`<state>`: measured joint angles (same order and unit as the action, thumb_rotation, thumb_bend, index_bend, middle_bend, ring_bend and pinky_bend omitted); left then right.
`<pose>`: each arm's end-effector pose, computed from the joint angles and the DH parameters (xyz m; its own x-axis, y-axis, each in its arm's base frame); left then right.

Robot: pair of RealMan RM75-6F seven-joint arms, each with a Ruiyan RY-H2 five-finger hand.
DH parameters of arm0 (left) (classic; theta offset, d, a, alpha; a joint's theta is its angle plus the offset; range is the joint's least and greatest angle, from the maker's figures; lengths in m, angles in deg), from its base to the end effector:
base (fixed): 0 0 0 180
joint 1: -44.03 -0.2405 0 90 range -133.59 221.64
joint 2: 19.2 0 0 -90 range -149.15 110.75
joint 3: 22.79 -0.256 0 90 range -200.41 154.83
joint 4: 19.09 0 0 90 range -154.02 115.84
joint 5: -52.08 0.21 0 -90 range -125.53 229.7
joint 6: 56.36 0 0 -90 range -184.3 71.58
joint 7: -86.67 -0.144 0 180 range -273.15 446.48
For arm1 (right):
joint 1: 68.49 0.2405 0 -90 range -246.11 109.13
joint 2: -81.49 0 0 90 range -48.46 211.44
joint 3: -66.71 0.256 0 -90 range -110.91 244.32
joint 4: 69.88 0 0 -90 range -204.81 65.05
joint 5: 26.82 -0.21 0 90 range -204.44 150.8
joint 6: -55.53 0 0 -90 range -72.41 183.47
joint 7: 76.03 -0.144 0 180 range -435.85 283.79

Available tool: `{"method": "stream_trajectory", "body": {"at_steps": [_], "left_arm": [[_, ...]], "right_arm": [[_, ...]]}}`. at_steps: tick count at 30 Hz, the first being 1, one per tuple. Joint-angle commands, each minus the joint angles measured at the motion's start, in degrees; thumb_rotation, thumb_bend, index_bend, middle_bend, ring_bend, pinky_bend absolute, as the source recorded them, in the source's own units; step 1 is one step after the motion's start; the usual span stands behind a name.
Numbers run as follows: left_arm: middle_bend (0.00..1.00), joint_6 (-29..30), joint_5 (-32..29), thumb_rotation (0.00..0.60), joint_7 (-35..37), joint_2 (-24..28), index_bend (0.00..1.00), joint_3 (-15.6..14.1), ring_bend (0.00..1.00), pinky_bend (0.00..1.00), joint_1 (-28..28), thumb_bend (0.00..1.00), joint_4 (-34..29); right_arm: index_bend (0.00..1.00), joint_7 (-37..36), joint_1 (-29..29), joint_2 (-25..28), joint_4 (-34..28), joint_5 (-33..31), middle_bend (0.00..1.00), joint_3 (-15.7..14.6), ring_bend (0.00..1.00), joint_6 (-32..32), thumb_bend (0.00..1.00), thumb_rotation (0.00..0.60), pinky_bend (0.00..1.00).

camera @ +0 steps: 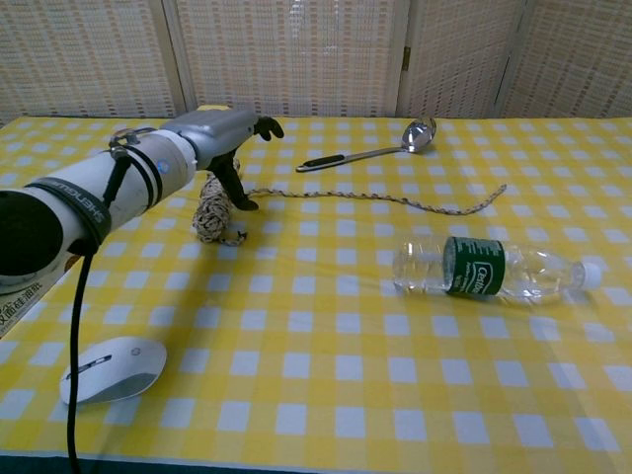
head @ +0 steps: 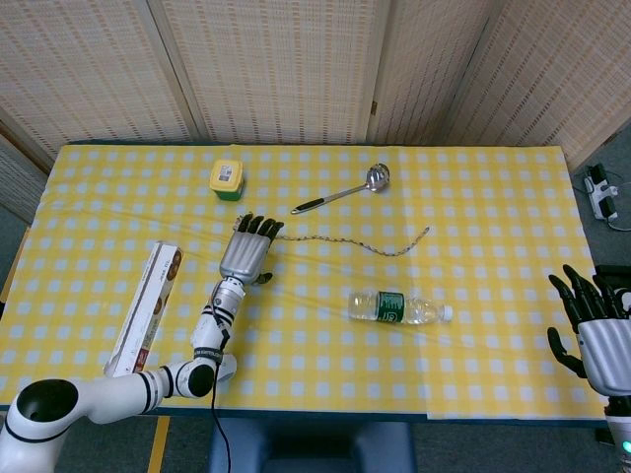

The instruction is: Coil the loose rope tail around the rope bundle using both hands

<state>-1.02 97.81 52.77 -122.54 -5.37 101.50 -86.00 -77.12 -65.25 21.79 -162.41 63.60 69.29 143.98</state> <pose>-0.0810 0.4090 -0.0570 0.5091 0.1579 0.8461 0.8439 -0.2850 -0.4546 -0.3072 -0.1711 0.1857 0.4474 0.0431 0.8933 -0.8913 -0.0601 0.4493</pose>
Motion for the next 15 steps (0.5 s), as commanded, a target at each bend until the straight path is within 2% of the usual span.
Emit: {"method": "stream_trajectory", "body": {"at_steps": [1, 10, 15], "left_arm": [[0.16, -0.49, -1.36, 0.6, -0.64, -2.99, 0.17, 0.52, 0.1, 0.09, 1.2, 0.22, 4.46], [0.15, -2.11, -4.1, 0.6, -3.47, -7.35, 0.16, 0.79, 0.09, 0.1, 2.09, 0.22, 13.53], [0.14, -2.77, -5.43, 0.6, -8.29, -8.82, 0.13, -0.79, 0.09, 0.11, 1.72, 0.22, 18.55]], "right_arm": [[0.0, -0.14, -0.2, 0.01, 0.04, -0.15, 0.02, -0.07, 0.09, 0.11, 0.51, 0.6, 0.03], [0.0, -0.15, -0.58, 0.11, -0.25, -0.81, 0.02, -0.09, 0.09, -0.01, 0.51, 0.6, 0.03], [0.0, 0.07, -0.57, 0.16, -0.46, -0.96, 0.02, -0.06, 0.09, -0.23, 0.51, 0.6, 0.03]]}}
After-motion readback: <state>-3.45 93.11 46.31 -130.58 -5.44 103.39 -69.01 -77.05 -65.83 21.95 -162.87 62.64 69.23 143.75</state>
